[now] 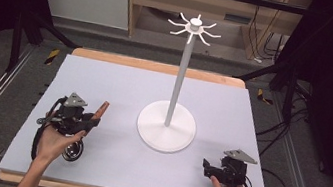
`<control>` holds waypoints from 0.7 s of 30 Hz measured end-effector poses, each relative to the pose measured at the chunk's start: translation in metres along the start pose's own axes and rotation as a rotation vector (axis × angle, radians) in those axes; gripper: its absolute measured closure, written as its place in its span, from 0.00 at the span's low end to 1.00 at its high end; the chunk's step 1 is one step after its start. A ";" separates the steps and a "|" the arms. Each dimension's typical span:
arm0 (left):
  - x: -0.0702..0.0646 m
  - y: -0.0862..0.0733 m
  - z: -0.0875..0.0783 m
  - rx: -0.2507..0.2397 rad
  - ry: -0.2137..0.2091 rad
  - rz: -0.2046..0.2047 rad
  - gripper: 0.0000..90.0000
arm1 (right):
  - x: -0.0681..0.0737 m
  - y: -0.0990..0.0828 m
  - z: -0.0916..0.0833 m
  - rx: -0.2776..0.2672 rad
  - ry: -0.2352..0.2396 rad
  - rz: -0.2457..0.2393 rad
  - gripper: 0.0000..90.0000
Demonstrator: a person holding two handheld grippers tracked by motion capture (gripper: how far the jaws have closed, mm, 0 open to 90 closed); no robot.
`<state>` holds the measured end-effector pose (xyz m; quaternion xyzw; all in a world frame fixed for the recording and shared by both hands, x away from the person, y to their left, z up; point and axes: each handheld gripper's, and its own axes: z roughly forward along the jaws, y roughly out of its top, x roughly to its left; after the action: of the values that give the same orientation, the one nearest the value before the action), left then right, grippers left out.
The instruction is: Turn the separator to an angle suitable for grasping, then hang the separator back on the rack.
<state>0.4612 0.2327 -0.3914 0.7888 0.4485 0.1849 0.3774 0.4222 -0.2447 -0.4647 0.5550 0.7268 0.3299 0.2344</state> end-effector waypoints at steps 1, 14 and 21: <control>0.000 0.001 -0.003 -0.020 0.002 0.001 0.75 | 0.000 0.000 0.000 -0.003 -0.002 -0.010 0.13; -0.007 0.007 -0.033 -0.244 -0.002 -0.022 0.75 | 0.000 0.000 -0.001 -0.013 0.003 -0.006 0.13; -0.012 0.014 -0.044 -0.319 -0.023 -0.024 0.75 | 0.000 0.000 -0.002 -0.025 -0.007 -0.005 0.13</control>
<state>0.4353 0.2369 -0.3514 0.7155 0.4187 0.2401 0.5050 0.4209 -0.2452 -0.4639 0.5513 0.7233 0.3361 0.2447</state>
